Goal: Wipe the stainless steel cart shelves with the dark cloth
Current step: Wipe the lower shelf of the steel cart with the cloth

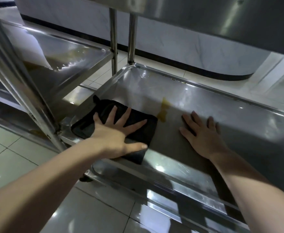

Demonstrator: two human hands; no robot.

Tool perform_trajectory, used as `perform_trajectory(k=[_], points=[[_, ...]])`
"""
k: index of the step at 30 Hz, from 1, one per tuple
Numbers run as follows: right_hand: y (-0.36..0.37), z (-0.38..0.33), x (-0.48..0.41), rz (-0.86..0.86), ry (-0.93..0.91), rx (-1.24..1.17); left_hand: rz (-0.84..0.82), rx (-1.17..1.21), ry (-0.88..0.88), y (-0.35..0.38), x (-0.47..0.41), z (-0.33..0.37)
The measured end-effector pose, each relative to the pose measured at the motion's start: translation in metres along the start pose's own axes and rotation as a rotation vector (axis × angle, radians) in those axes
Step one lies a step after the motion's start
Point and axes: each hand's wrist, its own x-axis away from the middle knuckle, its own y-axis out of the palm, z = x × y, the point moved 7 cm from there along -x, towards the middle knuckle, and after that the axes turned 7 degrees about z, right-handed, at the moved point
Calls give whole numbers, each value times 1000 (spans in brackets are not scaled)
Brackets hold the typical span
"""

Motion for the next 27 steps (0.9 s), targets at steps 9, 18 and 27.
perform_trajectory(k=[9,18,27], points=[[7,0,4,48,-10,64,30,-75,64,1,-48,51],[8,-2,-1,64,-14,63,144,-76,40,-25,-180,67],[5,-2,1,57,-30,49,13,-39,153,0,-60,68]])
